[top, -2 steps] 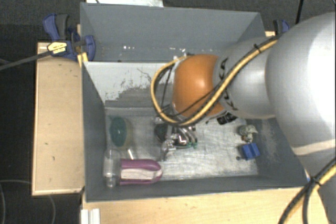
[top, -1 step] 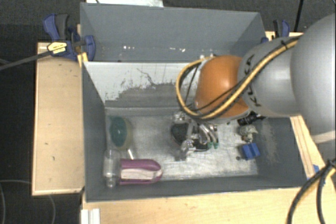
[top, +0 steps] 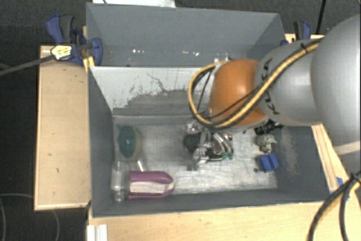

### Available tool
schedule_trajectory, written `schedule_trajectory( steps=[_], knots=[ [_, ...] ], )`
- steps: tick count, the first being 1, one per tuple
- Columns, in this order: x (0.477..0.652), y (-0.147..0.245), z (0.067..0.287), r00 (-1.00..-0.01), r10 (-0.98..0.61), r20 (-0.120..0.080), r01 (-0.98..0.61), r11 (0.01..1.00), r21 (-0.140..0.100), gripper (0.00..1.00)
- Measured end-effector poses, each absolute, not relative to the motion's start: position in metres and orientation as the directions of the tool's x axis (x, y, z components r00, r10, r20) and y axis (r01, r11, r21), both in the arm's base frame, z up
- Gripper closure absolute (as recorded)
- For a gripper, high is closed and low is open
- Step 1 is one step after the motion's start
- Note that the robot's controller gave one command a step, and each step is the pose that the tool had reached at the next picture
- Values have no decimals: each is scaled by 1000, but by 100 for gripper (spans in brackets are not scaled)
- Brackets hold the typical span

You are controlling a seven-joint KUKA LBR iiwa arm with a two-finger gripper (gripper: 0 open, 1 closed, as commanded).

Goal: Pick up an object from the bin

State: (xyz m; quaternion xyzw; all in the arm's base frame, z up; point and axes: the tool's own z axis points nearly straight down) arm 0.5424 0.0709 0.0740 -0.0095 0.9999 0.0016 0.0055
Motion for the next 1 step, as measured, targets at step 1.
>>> schedule_trajectory(
  steps=[1],
  knots=[
    [585, 33, 193, -990, -138, -12, -138, 990, -2, 100]
  ],
)
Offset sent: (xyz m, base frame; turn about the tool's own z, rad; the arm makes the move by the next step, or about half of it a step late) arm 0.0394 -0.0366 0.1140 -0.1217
